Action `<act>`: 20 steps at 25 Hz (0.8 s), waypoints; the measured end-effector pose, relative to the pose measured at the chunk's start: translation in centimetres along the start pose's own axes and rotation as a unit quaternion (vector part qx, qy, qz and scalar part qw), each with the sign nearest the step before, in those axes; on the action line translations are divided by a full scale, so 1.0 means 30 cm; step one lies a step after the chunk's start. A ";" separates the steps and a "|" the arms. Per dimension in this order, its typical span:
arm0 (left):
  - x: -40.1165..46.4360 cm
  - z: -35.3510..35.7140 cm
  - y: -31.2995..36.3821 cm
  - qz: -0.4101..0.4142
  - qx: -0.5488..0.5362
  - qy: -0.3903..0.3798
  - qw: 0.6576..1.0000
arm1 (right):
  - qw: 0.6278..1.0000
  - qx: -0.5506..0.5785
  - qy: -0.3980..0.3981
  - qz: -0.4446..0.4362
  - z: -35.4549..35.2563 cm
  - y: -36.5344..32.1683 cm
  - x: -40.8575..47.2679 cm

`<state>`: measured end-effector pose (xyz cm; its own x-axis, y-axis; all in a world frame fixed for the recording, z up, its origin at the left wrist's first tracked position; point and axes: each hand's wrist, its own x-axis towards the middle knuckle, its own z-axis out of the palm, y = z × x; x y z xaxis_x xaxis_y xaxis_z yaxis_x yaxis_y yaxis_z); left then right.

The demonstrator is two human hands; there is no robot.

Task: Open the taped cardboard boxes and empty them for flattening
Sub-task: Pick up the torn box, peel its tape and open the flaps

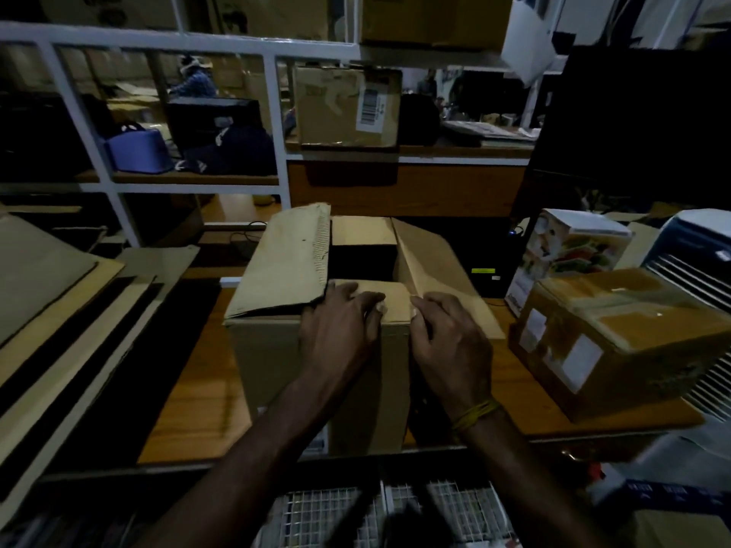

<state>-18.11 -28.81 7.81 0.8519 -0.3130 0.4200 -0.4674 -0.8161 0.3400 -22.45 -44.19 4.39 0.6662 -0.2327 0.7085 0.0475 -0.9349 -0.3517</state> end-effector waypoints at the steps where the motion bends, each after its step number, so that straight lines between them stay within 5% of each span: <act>1: -0.012 -0.018 -0.023 -0.013 0.029 0.005 0.999 | 1.000 0.001 -0.009 -0.013 0.010 -0.026 0.005; 8: -0.072 -0.150 -0.195 -0.123 0.206 0.033 0.970 | 0.991 -0.019 -0.108 -0.071 0.086 -0.239 0.015; 15: -0.091 -0.180 -0.274 -0.225 0.136 -0.069 0.962 | 0.974 -0.038 -0.223 -0.022 0.062 -0.334 0.080; 20: -0.045 -0.205 -0.304 -0.210 0.146 -0.093 0.962 | 0.922 -0.005 -0.386 0.020 0.077 -0.319 0.193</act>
<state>-16.46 -17.96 9.32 0.9913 0.0143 0.1310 -0.0103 -0.9827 0.1849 -17.32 -35.96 10.44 0.9988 -0.0112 0.0471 0.0065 -0.9331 -0.3596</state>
